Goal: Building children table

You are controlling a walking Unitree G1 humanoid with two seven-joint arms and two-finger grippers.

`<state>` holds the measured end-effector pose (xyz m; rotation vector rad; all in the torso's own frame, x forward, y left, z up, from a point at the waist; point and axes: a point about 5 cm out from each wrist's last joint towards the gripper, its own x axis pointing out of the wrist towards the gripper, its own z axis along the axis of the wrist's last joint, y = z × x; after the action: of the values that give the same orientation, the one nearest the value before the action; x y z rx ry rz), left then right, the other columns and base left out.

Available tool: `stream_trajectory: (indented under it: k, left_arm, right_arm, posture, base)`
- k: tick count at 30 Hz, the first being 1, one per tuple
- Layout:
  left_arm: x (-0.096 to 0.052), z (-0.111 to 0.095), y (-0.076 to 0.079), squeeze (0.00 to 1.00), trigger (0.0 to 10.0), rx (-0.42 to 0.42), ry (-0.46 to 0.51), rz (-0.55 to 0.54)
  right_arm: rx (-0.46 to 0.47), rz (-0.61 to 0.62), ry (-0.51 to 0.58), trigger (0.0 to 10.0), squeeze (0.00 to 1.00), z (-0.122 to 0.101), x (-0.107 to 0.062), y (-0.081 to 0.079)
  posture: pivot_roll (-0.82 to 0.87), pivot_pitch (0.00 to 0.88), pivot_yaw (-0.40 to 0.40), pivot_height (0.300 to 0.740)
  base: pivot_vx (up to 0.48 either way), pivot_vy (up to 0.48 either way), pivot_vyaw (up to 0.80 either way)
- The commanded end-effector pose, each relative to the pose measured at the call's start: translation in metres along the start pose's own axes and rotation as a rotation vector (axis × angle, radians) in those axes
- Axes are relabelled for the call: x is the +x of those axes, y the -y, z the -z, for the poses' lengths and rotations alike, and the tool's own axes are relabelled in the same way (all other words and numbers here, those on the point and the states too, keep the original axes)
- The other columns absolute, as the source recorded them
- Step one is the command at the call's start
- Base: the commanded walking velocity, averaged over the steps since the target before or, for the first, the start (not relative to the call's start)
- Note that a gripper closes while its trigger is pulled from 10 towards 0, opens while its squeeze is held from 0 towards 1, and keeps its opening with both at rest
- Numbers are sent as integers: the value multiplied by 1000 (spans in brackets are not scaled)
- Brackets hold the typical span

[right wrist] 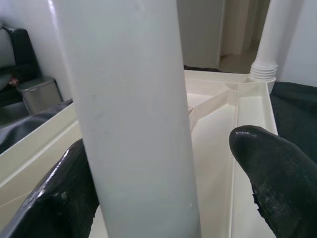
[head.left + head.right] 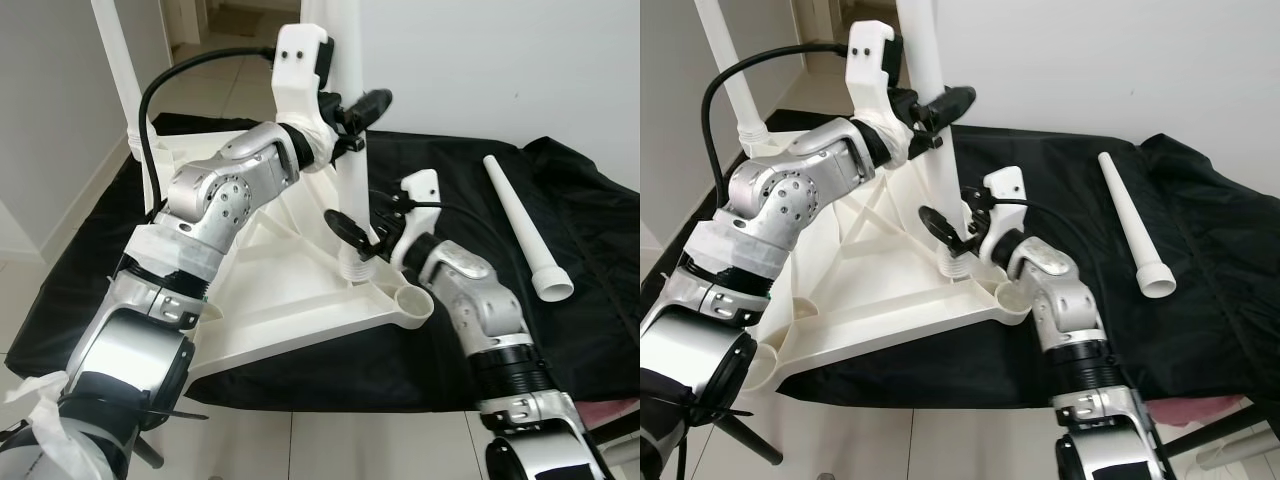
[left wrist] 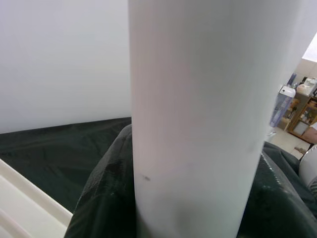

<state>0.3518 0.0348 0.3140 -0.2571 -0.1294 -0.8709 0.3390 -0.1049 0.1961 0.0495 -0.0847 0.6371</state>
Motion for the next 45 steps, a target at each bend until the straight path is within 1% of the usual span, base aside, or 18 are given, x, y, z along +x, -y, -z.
stream_trajectory:
  k: [1, 2, 4, 8, 11, 13, 16, 17, 19, 21, 24, 26, 31, 33, 41, 42, 44, 45]
  left_arm:
    - [6, -7, 4, 0, 10000, 23, 20, -3]
    - [6, -7, 4, 0, 10000, 23, 20, -3]
    - [9, -8, 7, 0, 10000, 35, 28, -34]
    - [12, -9, 9, 0, 10000, 50, 43, -58]
    - [17, -10, 12, 0, 10000, 61, 69, -98]
    - [17, -10, 12, 0, 10000, 61, 69, -98]
    - [24, -12, 17, 0, 10000, 70, 97, -159]
    - [24, -12, 17, 0, 10000, 70, 97, -159]
    - [30, -10, 24, 0, 10000, 103, 100, -177]
    - [33, -8, 29, 0, 10000, 127, 92, -178]
    - [34, -7, 31, 0, 10000, 137, 88, -178]
    - [36, -4, 37, 0, 10000, 154, 80, -172]
    - [40, 1, 42, 0, 10000, 153, 69, -174]
    - [44, 3, 47, 0, 10000, 152, 64, -161]
    - [47, 3, 52, 0, 10000, 153, 62, -150]
    - [47, 3, 52, 0, 10000, 152, 64, -149]
    - [47, 3, 52, 0, 10000, 152, 64, -149]
    - [47, 2, 52, 0, 10000, 155, 67, -148]
  right_arm:
    - [-2, 81, 27, 10000, 0, -2, 4, 1]
    - [-2, 81, 27, 10000, 0, -2, 4, 1]
    - [-3, 151, 41, 10000, 0, -1, 8, 0]
    - [-10, 212, 51, 10000, 0, 0, 11, -1]
    - [-4, 288, 72, 10000, 0, 0, 14, -1]
    - [-4, 288, 72, 10000, 0, 0, 14, -1]
    - [-54, 384, 53, 10000, 0, 5, 18, -3]
    - [-54, 384, 53, 10000, 0, 5, 18, -3]
    - [-73, 451, 42, 10000, 0, 7, 21, -6]
    - [-92, 481, 34, 10000, 0, 9, 23, -10]
    - [-101, 488, 32, 10000, 0, 9, 24, -12]
    - [-112, 509, 27, 10000, 0, 12, 25, -16]
    - [-120, 526, 29, 10000, 0, 11, 27, -19]
    - [-116, 547, 42, 10000, 0, 10, 28, -19]
    - [-117, 564, 68, 10000, 0, 5, 30, -19]
    - [-111, 570, 67, 6627, 0, 5, 29, -18]
    - [-111, 570, 67, 6627, 0, 5, 29, -18]
    - [-110, 577, 66, 2588, 0, 6, 29, -18]
  posture:
    - [-16, 0, -39, 740]
    - [-16, 0, -39, 740]
    - [-16, 0, -39, 740]
    - [-18, 0, -36, 740]
    - [-18, 0, -38, 740]
    - [-18, 0, -38, 740]
    - [-10, 0, -41, 740]
    - [-10, 0, -41, 740]
    - [-7, 0, -41, 740]
    - [-5, 0, -39, 740]
    - [-5, 0, -39, 740]
    - [-7, 0, -33, 740]
    - [-14, 0, -28, 740]
    - [-15, 0, -24, 740]
    - [-17, 0, -23, 740]
    - [-16, 0, -23, 740]
    - [-16, 0, -23, 740]
    - [-15, 0, -23, 740]
  base:
    - [0, 0, 0]
    - [0, 0, 0]
    - [0, 0, 0]
    - [0, 0, 0]
    - [0, 0, 0]
    - [0, 0, 0]
    - [0, 0, 0]
    - [0, 0, 0]
    - [0, 0, 0]
    - [0, 0, 0]
    - [0, 0, 0]
    - [0, 0, 0]
    - [0, 0, 0]
    - [0, 0, 0]
    - [0, 0, 0]
    - [0, 0, 0]
    - [0, 0, 0]
    - [0, 0, 0]
